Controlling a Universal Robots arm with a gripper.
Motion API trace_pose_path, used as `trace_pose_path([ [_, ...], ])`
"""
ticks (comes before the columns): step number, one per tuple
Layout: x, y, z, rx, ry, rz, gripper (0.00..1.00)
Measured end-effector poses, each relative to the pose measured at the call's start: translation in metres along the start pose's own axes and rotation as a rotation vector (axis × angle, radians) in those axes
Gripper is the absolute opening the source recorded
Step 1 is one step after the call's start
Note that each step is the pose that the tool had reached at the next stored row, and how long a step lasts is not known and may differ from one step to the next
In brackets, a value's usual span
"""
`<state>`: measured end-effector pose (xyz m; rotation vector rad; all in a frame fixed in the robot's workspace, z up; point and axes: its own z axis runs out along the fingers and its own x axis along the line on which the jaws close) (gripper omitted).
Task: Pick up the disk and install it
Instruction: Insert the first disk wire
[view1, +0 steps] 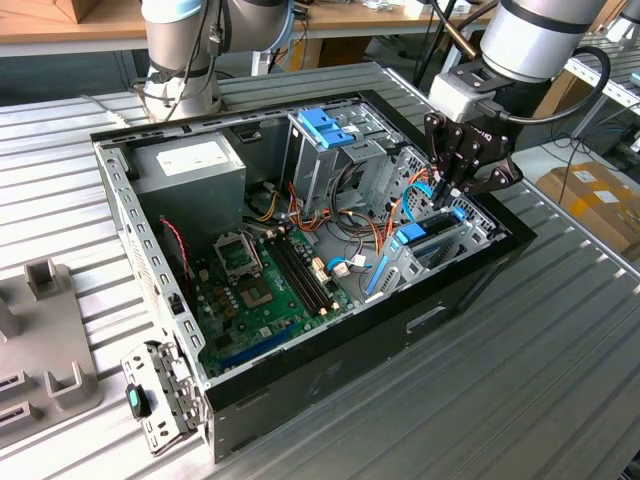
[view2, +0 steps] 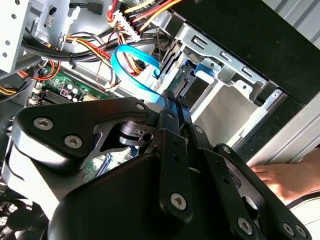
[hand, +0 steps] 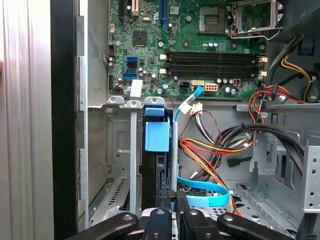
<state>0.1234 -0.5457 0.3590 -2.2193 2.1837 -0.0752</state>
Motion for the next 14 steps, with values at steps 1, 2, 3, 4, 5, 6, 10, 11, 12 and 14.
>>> trace_pose_path([
  [1, 0.0000, 0.0002, 0.0000, -0.0001, -0.0001, 0.000, 0.16],
  [2, 0.0000, 0.0003, 0.0000, 0.0000, -0.0001, 0.000, 0.16],
  [3, 0.0000, 0.0016, -0.0001, 0.0000, 0.0000, 0.000, 0.16],
  [4, 0.0000, 0.0028, -0.0002, 0.0000, 0.0000, 0.000, 0.16],
  [5, -0.0001, 0.0028, -0.0002, 0.0000, 0.0000, 0.000, 0.16],
  [6, -0.0001, 0.0029, -0.0002, 0.0000, 0.0000, 0.000, 0.16],
  [10, 0.0009, 0.0076, -0.0003, 0.0001, 0.0000, 0.000, 0.16],
  [11, 0.0009, 0.0076, -0.0003, 0.0001, 0.0000, 0.000, 0.16],
  [12, 0.0009, 0.0076, -0.0003, 0.0001, -0.0001, 0.000, 0.16],
  [14, 0.0012, 0.0076, -0.0003, 0.0001, -0.0001, 0.000, 0.16],
])
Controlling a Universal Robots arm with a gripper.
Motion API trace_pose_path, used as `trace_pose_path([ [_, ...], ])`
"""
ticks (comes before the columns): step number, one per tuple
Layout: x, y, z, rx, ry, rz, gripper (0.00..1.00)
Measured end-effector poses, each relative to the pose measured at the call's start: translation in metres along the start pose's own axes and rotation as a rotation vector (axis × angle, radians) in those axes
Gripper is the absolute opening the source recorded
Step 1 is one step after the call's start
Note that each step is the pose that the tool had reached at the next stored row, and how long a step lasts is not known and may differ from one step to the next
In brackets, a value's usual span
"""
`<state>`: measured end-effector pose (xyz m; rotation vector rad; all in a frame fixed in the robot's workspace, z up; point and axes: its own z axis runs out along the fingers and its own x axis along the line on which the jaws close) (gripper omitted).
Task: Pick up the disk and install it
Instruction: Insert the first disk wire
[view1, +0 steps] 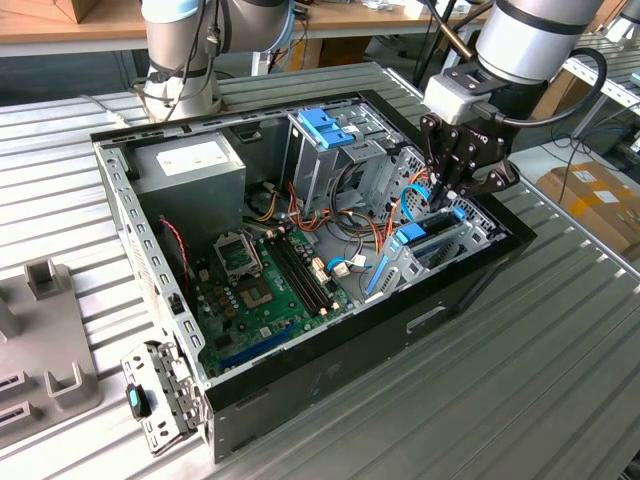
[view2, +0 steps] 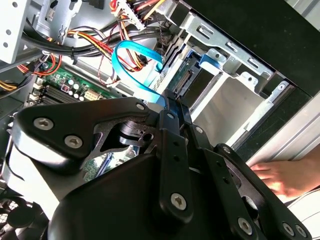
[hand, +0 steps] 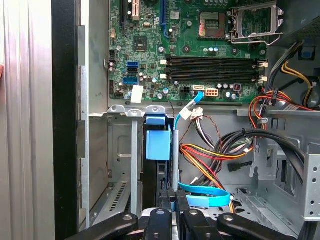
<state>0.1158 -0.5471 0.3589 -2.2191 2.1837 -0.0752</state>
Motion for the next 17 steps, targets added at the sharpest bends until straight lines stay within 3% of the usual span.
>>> trace_pose_path([
  [10, 0.0012, 0.0000, 0.0017, 0.0022, 0.0002, 0.000, 0.16],
  [12, 0.0018, 0.0003, 0.0037, 0.0118, 0.0002, 0.000, 0.16],
  [17, 0.0026, 0.0026, 0.0045, 0.0236, 0.0004, -0.001, 0.16],
])
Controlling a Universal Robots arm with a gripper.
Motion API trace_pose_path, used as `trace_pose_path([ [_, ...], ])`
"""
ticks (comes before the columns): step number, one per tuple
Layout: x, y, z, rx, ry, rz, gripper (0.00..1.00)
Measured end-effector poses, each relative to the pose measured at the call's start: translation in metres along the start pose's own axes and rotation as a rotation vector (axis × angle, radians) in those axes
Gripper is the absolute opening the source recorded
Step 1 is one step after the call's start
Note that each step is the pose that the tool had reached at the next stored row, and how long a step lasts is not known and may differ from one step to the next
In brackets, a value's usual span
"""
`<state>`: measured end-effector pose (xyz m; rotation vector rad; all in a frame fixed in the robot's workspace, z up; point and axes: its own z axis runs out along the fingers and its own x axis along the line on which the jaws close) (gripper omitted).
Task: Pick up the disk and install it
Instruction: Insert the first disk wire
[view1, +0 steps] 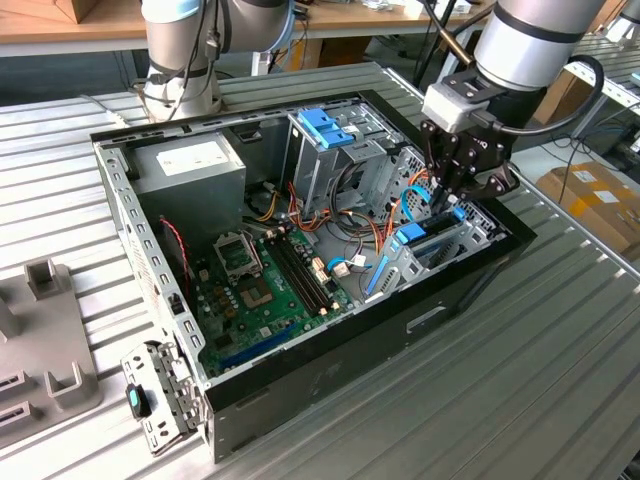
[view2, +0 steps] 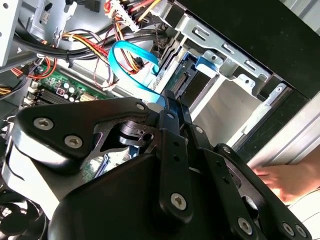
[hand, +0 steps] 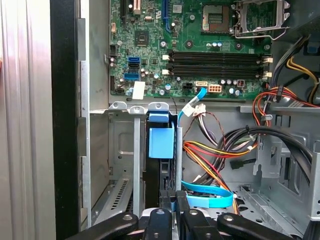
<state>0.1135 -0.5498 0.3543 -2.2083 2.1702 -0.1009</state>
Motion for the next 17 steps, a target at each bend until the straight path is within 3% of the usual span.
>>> trace_pose_path([
  [6, 0.0012, 0.0047, 0.0003, 0.0110, -0.0004, -0.002, 0.16],
  [11, 0.0012, 0.0074, 0.0022, 0.0271, -0.0009, -0.006, 0.16],
  [17, 0.0012, 0.0087, 0.0032, 0.0287, -0.0011, -0.007, 0.16],
])
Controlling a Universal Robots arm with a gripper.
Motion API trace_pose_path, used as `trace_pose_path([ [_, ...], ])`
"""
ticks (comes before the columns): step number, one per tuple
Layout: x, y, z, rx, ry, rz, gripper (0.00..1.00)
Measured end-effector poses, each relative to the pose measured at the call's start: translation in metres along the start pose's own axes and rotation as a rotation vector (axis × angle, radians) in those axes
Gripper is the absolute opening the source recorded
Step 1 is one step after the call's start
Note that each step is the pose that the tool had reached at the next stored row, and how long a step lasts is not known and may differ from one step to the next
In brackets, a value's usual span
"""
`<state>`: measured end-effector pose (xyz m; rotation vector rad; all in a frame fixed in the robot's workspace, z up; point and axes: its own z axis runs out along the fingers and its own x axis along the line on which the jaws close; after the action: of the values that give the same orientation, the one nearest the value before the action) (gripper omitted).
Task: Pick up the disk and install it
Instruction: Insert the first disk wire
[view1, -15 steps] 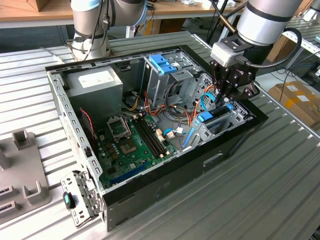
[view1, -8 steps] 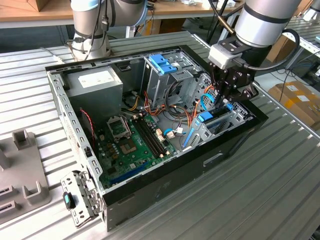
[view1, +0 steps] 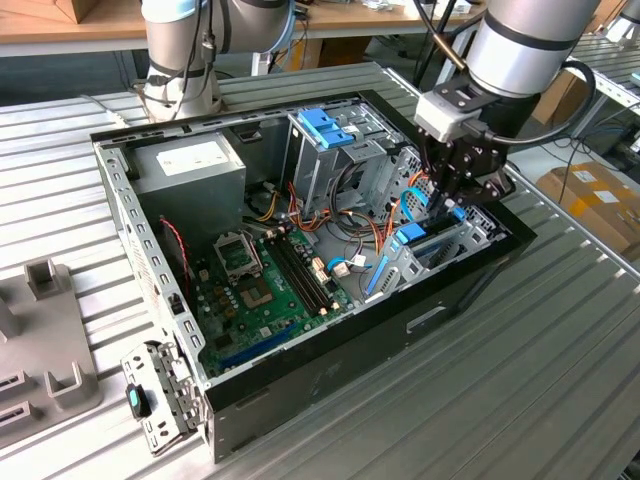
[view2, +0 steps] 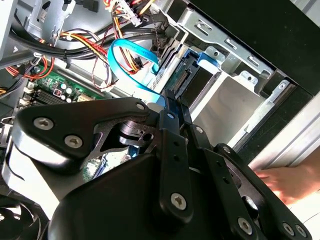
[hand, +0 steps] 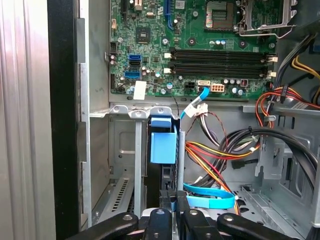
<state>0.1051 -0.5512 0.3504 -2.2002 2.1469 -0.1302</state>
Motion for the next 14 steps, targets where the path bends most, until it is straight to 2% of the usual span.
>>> trace_pose_path([
  [14, 0.0007, 0.0005, 0.0016, 0.0033, -0.0039, -0.037, 0.16],
])
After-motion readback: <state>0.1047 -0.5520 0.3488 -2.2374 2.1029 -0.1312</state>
